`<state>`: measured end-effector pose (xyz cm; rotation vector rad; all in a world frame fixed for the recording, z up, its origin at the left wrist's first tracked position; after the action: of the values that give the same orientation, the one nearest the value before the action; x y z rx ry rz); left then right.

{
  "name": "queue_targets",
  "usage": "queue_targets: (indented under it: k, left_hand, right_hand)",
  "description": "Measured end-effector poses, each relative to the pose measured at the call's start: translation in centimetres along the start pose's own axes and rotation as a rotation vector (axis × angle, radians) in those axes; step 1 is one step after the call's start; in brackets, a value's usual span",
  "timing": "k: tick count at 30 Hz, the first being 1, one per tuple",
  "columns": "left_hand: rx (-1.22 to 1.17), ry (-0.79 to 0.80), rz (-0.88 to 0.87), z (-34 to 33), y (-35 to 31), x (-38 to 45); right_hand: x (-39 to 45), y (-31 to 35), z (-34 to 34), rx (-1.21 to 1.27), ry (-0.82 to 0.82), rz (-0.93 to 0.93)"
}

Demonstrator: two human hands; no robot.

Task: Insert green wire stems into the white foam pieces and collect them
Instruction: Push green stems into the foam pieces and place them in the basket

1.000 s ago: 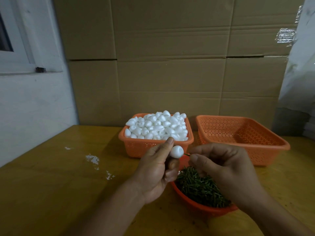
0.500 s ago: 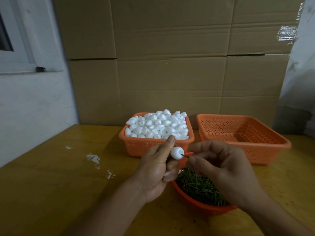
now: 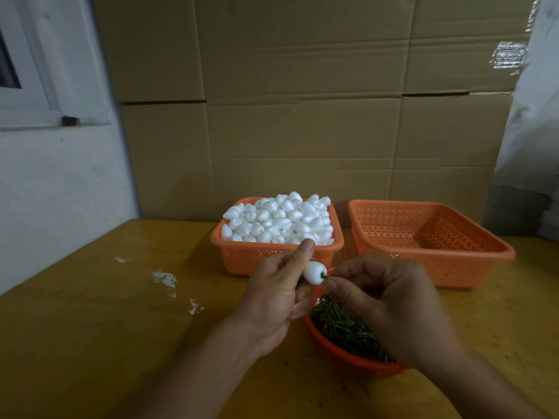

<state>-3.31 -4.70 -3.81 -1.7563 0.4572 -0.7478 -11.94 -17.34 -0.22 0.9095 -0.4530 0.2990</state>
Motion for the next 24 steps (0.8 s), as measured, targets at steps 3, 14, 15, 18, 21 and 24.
queue_targets:
  k: [3,14,15,18,21,24]
  left_hand:
    - [0.015,-0.005,-0.003,-0.02,-0.04,-0.06]
    - [0.121,-0.052,-0.05,-0.05,-0.18,-0.17]
    - [0.125,-0.059,-0.042,-0.01,-0.15,-0.19]
    - [0.066,-0.048,0.016,0.15,0.17,-0.08]
    - [-0.076,0.03,0.068,0.08,0.55,0.01]
    - [-0.181,0.093,0.095,-0.18,0.72,0.02]
  right_hand:
    - [-0.13,0.28,0.0,-0.092,-0.022,0.006]
    - [-0.38,0.52,-0.41,-0.19,-0.05,-0.008]
    - [-0.37,0.42,-0.4,-0.191,-0.061,-0.018]
    - [-0.32,-0.12,-0.2,-0.196,-0.098,-0.051]
    - [-0.37,-0.29,0.04,-0.187,-0.12,-0.045]
    - [-0.44,-0.16,0.05,-0.165,-0.114,-0.032]
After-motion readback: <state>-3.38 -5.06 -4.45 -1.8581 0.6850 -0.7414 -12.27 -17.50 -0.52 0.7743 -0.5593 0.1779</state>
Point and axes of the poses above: each hand's wrist, its own x-axis towards the middle knuckle, its own z-axis out of the back of the hand, y = z × x, the point moved 6 cm from there along x, towards the middle knuckle, and after that the axes turned 10 degrees about y, right-handed, at the moved point
